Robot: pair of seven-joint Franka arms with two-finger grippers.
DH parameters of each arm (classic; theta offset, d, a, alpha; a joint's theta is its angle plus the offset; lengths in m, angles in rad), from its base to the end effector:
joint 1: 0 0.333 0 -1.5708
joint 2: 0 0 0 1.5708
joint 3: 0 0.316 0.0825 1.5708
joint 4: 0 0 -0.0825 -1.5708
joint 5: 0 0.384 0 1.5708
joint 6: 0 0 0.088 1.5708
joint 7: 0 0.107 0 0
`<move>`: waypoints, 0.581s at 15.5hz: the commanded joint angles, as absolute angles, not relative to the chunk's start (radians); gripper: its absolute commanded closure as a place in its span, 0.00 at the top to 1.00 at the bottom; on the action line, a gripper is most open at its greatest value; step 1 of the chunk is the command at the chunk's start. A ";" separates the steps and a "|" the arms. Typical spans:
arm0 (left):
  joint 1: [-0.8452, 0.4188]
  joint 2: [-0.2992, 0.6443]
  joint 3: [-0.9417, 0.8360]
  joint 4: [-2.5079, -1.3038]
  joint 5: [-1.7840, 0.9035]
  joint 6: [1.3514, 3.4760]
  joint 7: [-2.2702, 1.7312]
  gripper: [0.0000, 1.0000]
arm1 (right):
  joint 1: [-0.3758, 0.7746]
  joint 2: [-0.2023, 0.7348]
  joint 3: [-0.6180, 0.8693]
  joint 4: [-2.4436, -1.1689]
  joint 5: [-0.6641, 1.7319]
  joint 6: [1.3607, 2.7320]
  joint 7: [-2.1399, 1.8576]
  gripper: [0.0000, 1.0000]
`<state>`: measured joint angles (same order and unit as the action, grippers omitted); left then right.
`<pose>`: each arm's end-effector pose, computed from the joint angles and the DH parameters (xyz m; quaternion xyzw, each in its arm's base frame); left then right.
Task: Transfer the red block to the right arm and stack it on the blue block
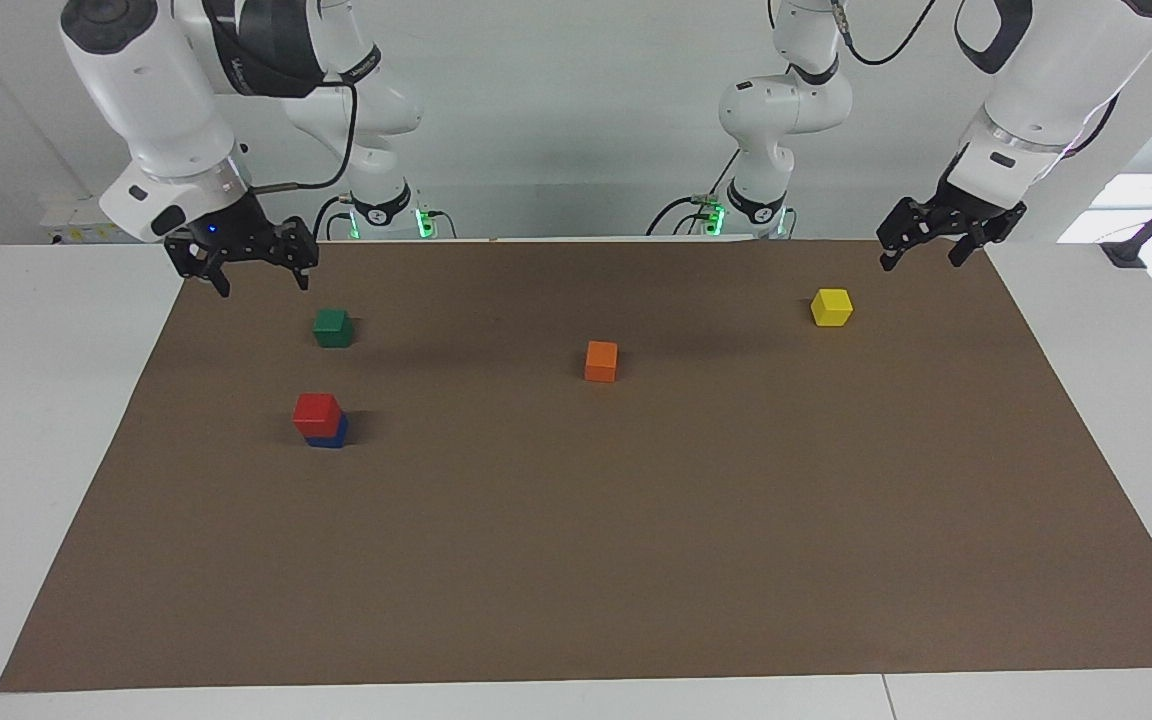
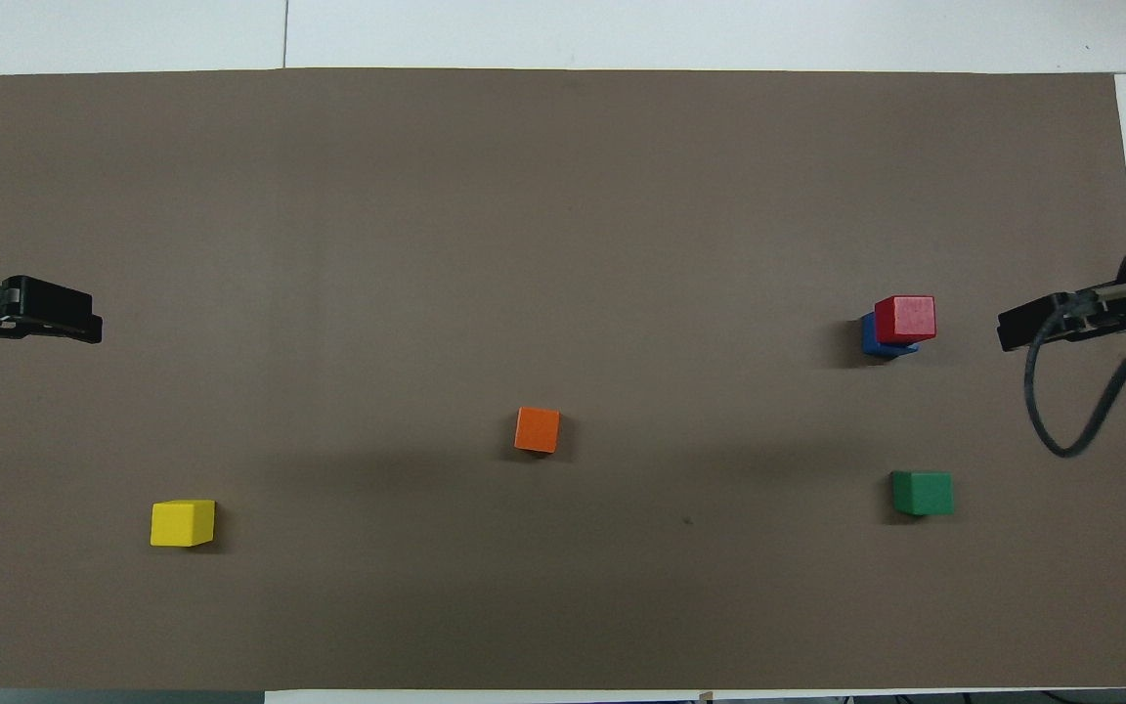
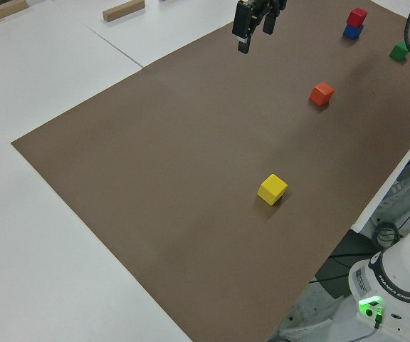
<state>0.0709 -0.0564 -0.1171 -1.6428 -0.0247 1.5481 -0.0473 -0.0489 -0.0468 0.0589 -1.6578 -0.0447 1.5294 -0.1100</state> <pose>0.5330 -0.0291 0.6192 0.9998 0.0007 -0.0197 0.0081 0.5337 0.0011 0.6058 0.9971 0.0598 -0.0420 0.0216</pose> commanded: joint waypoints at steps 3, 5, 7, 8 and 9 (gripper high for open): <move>0.072 -0.083 -0.114 -1.666 -0.041 1.546 -0.040 1.00 | 0.072 -0.055 -0.125 -1.595 -0.015 1.462 -0.147 1.00; 0.074 -0.083 -0.113 -1.666 -0.041 1.546 -0.040 1.00 | 0.084 -0.054 -0.146 -1.579 -0.014 1.457 -0.146 1.00; 0.074 -0.081 -0.113 -1.666 -0.041 1.546 -0.040 1.00 | 0.084 -0.045 -0.141 -1.551 -0.017 1.447 -0.141 1.00; 0.072 -0.081 -0.112 -1.666 -0.041 1.546 -0.040 1.00 | 0.086 -0.044 -0.141 -1.551 -0.015 1.434 -0.141 1.00; 0.072 -0.081 -0.113 -1.666 -0.041 1.546 -0.040 1.00 | 0.086 -0.044 -0.141 -1.552 -0.020 1.431 -0.138 1.00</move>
